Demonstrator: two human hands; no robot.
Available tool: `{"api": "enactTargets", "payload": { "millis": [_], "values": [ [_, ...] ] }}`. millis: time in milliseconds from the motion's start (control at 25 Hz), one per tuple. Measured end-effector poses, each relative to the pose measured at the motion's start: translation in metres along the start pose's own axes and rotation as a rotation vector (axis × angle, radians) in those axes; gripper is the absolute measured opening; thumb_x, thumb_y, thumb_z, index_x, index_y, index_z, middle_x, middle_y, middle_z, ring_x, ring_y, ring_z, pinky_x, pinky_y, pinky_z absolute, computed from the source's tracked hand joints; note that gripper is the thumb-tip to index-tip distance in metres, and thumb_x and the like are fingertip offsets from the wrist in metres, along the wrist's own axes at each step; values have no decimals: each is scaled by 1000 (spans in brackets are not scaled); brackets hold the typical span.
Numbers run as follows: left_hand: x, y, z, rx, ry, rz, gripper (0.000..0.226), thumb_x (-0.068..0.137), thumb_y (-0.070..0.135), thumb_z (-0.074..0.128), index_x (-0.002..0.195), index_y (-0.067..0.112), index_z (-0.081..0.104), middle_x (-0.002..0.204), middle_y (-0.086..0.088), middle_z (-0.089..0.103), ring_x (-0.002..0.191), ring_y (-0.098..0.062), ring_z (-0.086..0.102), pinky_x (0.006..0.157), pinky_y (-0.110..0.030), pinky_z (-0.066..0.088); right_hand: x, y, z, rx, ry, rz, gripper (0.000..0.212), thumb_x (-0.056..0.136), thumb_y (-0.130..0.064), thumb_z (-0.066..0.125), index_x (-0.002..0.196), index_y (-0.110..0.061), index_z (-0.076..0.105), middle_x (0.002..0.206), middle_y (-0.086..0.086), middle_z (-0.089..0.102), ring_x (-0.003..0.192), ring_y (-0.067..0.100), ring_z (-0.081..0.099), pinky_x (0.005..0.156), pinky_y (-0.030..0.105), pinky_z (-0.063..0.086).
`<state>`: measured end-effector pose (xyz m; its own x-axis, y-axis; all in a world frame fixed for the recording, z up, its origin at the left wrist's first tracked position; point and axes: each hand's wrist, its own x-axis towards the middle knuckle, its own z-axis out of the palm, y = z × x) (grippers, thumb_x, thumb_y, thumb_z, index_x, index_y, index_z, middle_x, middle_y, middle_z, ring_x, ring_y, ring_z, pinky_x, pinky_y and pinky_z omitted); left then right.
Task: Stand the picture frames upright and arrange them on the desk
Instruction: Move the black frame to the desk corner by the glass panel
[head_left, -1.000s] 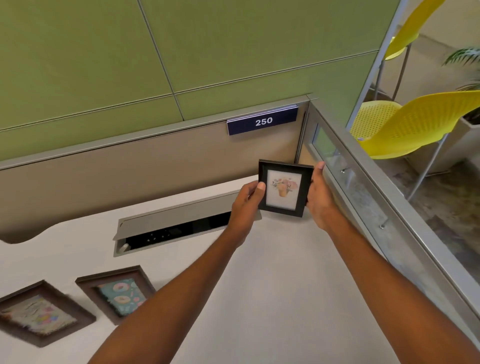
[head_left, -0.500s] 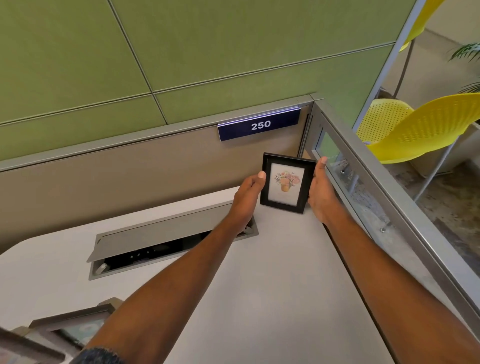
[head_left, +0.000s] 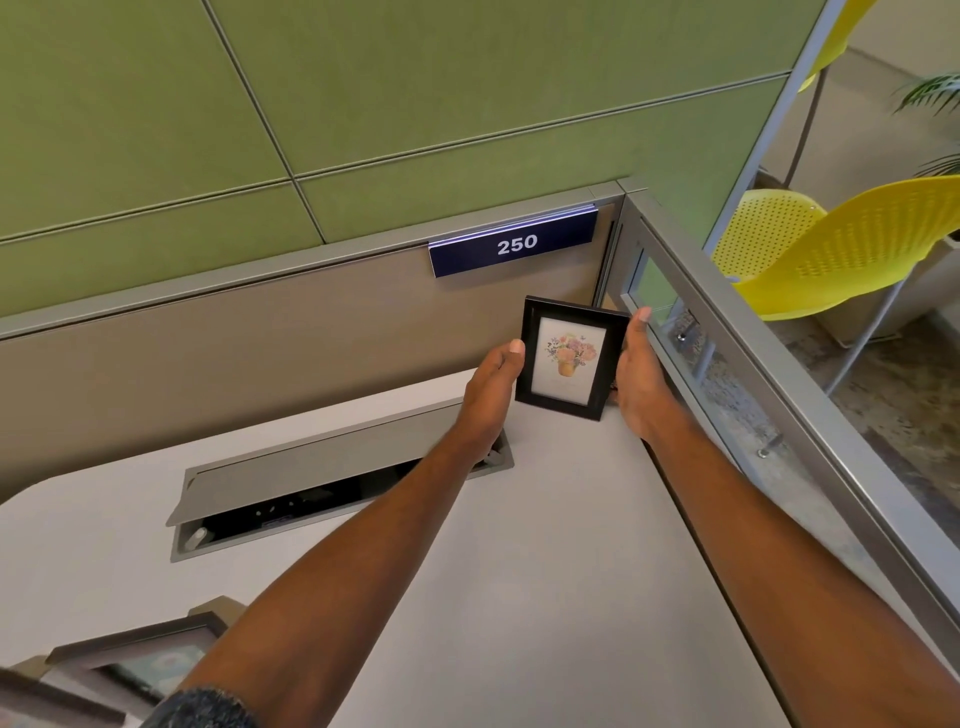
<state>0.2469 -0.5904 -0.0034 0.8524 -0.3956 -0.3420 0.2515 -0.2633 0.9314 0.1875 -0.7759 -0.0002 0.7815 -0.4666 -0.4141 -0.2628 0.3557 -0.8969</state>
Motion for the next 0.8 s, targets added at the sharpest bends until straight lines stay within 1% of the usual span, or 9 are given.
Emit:
{"api": "enactTargets", "payload": {
  "millis": [80,160,240,320,360,440,520,640,800],
  "values": [
    [-3,2,1,7,20,-6,57,110,62,41,156,30,50,115,34,54,110,5,55,99,-30,45,-2,2,-4,-36,22,-16,89,88,-95,20,149,-40,57,148,6,67,138,31,61,117,56,46],
    [-9,4,1,16,29,-2,56,110,62,42,156,31,50,112,37,53,108,5,54,90,-22,45,-5,5,-9,-56,27,-24,99,88,-95,21,153,-29,56,144,9,68,123,23,67,110,46,50],
    [-17,6,0,7,22,6,58,109,63,43,157,31,48,131,29,60,124,-4,53,97,-22,46,-11,6,-13,-73,25,-27,103,88,-94,22,151,-22,58,145,12,66,119,20,65,115,45,47],
    [-27,8,-1,5,38,9,65,108,64,44,163,29,43,162,9,52,146,-16,47,116,-36,41,-22,7,-18,-81,19,-27,104,90,-93,21,153,-18,56,152,12,62,129,22,61,118,44,41],
    [-34,9,-1,5,52,3,68,107,65,45,165,29,40,169,4,45,153,-20,42,121,-41,36,-28,7,-19,-85,18,-27,105,90,-93,21,155,-17,54,155,11,60,136,23,57,121,45,37],
    [-51,12,-2,-23,73,-11,72,106,66,47,167,31,35,174,2,38,160,-23,36,124,-44,33,-43,10,-21,-99,29,-35,110,87,-94,23,158,-15,49,161,12,55,149,26,49,127,48,30],
    [-73,12,-1,-78,74,-26,72,106,64,50,168,33,33,175,3,35,161,-24,34,123,-45,34,-61,18,-23,-98,80,-50,118,81,-97,29,162,-13,45,163,11,51,152,26,45,126,49,29],
    [-114,4,4,-108,80,-3,67,107,60,52,166,32,38,172,5,40,158,-21,39,118,-38,37,-92,36,-22,-55,163,-47,106,86,-91,37,159,-15,48,161,7,54,149,21,47,123,47,33],
    [-171,-14,3,-122,75,10,62,107,60,51,162,34,43,167,6,47,152,-17,46,123,-39,40,-141,65,-12,5,106,-9,95,91,-88,37,155,-19,54,156,5,60,148,23,50,125,46,36]
  ]
}}
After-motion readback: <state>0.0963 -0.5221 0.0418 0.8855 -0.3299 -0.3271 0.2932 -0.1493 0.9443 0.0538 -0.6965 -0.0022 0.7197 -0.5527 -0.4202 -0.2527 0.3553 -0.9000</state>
